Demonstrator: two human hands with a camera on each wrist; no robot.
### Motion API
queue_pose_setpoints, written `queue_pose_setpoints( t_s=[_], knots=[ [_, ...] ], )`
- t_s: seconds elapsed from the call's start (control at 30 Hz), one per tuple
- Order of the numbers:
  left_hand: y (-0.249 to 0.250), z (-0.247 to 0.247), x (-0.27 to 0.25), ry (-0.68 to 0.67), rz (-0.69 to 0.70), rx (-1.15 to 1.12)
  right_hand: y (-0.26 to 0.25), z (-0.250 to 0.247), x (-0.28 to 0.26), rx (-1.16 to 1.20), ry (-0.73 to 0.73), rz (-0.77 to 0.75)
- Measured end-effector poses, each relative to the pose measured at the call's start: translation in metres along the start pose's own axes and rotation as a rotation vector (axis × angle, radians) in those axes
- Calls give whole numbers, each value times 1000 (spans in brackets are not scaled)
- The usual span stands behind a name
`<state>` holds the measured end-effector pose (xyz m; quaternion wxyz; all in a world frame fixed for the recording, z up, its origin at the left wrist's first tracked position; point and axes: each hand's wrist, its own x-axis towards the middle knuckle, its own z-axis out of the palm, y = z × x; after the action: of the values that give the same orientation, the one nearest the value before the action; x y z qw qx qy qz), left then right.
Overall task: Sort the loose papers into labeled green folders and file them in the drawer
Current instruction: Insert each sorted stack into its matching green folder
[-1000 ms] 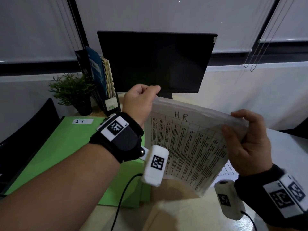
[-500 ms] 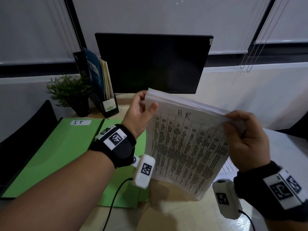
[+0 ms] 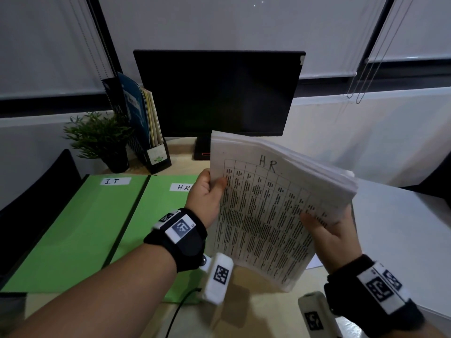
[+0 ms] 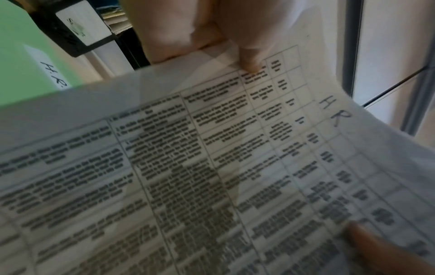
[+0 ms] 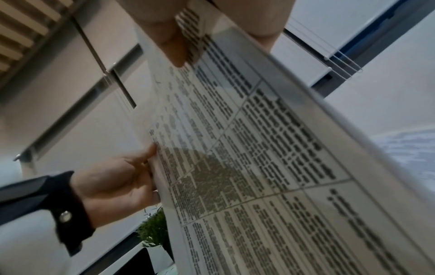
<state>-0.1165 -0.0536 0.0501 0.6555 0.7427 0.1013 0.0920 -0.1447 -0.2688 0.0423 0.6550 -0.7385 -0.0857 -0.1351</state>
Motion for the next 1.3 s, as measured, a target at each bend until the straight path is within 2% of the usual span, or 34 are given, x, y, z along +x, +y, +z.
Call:
queue_pose_setpoints(
  t_s=[0.1,0.27,0.4,0.5,0.63,0.7,0.9,1.07,1.2,1.3],
  knots=[
    [3,8,-5,60,4,1,-5,7,1,-157,20,-37],
    [2,14,-14,159,123,74,-6,7,8,-168,66,-75],
    [-16,13,-16,88,99,150,13,2,0,-170,72,-3],
    [-39,13,-13,17,65,226,37,-2,-9,-138,43,151],
    [-58,11,-11,-30,-11,282,73,-6,-31,-265,-87,383],
    [-58,10,-9,-39,-18,283,83,-7,-37,-299,-93,446],
    [-44,9,5,-99,-12,293,77,-12,-26,-330,27,378],
    [-75,-4,20,-113,-167,467,76,-12,-20,-348,30,320],
    [-118,-31,15,-226,-440,1033,81,-17,-16,-444,-19,327],
    [-145,-43,1,-418,-551,1264,85,-20,-14,-467,-8,364]
  ],
)
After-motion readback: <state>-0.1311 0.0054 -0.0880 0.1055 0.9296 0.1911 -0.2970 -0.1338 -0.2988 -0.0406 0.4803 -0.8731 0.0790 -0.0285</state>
